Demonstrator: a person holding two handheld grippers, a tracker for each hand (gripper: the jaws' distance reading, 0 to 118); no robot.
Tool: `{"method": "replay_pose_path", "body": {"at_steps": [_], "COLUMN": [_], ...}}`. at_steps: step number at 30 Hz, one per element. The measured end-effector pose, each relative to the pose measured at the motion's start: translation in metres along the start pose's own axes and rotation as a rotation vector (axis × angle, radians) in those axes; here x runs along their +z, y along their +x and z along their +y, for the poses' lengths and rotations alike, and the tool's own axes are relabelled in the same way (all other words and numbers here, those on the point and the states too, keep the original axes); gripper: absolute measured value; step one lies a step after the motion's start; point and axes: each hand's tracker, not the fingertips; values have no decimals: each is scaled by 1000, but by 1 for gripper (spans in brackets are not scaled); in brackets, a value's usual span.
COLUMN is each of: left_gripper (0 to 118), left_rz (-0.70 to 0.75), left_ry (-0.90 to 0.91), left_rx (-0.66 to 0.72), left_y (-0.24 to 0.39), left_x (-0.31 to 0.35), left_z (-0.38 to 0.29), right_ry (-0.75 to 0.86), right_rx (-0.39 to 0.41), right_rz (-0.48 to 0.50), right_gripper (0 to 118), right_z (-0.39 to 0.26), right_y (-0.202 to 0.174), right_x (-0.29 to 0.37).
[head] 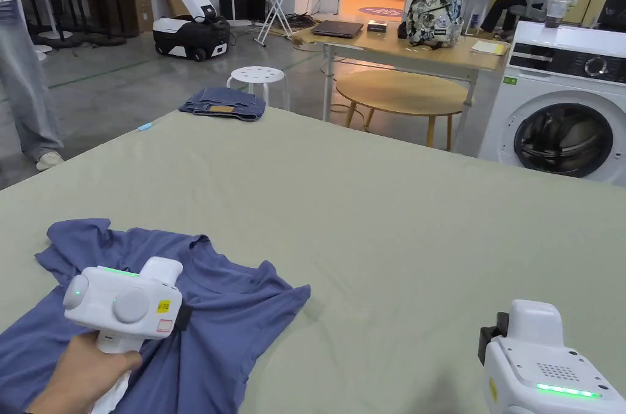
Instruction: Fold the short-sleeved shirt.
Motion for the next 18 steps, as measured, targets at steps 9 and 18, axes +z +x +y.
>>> {"method": "replay_pose_path", "body": {"at_steps": [9,18], "left_gripper": [0,0], "left_rz": [-47,-158], "left_ry": [303,505], "left_rx": [67,-71], "left_y": [14,94], "left_x": [85,161], "left_z": [59,152], "right_ry": [69,120], "right_rx": [-34,-64], "right_rz": [-46,-115], "right_gripper": [0,0], "right_z": [14,24], "right_y": [30,71], "right_x": [18,43]}}
